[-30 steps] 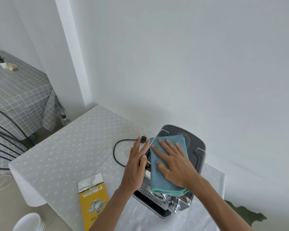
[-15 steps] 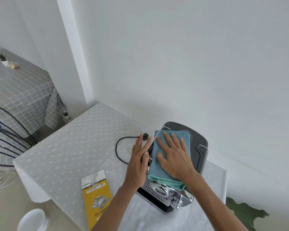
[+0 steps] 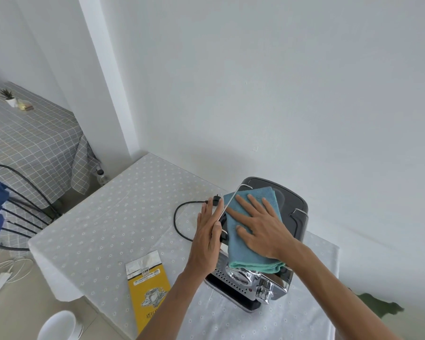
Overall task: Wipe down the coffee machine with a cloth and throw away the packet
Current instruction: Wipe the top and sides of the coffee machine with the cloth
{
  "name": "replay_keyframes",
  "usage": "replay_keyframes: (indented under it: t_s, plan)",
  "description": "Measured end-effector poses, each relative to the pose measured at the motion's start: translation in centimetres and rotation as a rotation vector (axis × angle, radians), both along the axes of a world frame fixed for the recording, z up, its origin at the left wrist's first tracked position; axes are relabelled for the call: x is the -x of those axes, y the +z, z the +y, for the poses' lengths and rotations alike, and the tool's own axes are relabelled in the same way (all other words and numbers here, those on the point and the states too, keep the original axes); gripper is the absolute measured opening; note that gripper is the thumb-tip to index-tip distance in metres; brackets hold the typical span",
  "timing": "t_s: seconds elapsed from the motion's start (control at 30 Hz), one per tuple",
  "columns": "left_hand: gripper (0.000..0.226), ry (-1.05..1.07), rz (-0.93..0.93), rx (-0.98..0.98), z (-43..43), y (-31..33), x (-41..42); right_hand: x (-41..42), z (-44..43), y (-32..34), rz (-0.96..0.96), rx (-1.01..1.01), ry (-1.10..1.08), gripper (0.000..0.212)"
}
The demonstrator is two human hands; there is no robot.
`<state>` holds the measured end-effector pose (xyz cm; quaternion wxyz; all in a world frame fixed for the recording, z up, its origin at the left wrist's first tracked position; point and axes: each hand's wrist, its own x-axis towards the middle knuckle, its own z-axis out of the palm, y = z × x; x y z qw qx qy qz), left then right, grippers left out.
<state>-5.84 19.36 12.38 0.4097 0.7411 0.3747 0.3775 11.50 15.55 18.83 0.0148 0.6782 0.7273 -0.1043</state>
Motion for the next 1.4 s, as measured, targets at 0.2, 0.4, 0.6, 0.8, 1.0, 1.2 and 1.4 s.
replay_keyframes:
  t_s: [0.2, 0.4, 0.6, 0.8, 1.0, 1.2, 1.4]
  plan:
    - [0.051, 0.006, 0.013, -0.004, -0.1, 0.1, 0.0, 1.2, 0.6, -0.1, 0.008, -0.034, -0.143, 0.080]
    - [0.050, 0.006, 0.011, -0.002, -0.3, 0.6, -0.1, 1.3, -0.2, -0.3, -0.007, -0.035, -0.134, 0.078]
    - [0.049, 0.002, 0.024, -0.020, -0.3, 0.4, -0.1, 1.8, 0.1, -0.2, -0.018, -0.041, -0.167, 0.077]
    - [0.055, -0.005, -0.007, -0.031, -0.2, 0.5, -0.2, 1.5, 0.2, 0.0, -0.002, -0.019, -0.125, 0.076]
    - [0.048, -0.009, -0.013, -0.009, -0.2, 0.3, -0.2, 1.2, 0.1, -0.1, 0.008, -0.014, -0.114, 0.071]
    - [0.049, -0.003, -0.028, 0.019, -0.3, 0.6, -0.2, 1.2, -0.3, -0.1, -0.002, -0.034, -0.120, 0.083]
    - [0.049, 0.006, -0.031, 0.012, -0.4, 0.4, -0.2, 1.2, -0.3, -0.1, -0.008, -0.023, -0.104, 0.082]
